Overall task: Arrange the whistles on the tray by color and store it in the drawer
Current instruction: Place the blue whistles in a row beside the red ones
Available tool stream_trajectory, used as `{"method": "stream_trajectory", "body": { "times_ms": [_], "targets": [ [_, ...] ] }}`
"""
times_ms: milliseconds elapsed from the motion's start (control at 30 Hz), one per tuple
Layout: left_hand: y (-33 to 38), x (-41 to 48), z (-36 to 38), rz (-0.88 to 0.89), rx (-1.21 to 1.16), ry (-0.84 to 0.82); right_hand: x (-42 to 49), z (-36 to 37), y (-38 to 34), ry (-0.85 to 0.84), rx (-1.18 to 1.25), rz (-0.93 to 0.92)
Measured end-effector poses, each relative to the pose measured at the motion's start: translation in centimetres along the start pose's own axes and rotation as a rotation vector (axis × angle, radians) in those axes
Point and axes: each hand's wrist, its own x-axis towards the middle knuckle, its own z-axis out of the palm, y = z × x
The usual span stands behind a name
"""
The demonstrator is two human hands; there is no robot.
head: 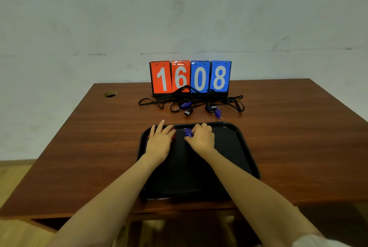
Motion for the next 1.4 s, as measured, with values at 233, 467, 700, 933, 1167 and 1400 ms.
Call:
{"method": "stream_trajectory", "body": {
  "times_ms": [233, 467, 700, 933, 1167, 1400],
  "targets": [
    [-0.4, 0.5, 0.7, -0.006, -0.052, 0.037, 0.6, 1.6, -0.9, 0.014, -0.068, -0.038],
    [-0.6, 0.5, 0.8, -0.002, -0.067, 0.038, 0.7, 1.8, -1.3, 0.003, -0.100, -0.044],
    [-0.6, 0.3, 0.7, -0.005, -0.075, 0.038, -0.1, 1.1, -0.8, -0.058, -0.029, -0.069],
    [-0.3, 0.4, 0.5, -0.011, -0.087, 0.038, -0.5, 1.2, -0.4, -0.081, -0.037, -0.075],
    [-0.2, 0.3, 0.7, 0.008, -0.106, 0.054, -0.6, 0.6, -0.3, -0.108, 0.007, -0.083],
    [2.1, 2.1, -0.6, 0.105, -0.124, 0.227, 0.7, -2.6, 1.8, -0.003, 0.037, -0.107]
  ]
}}
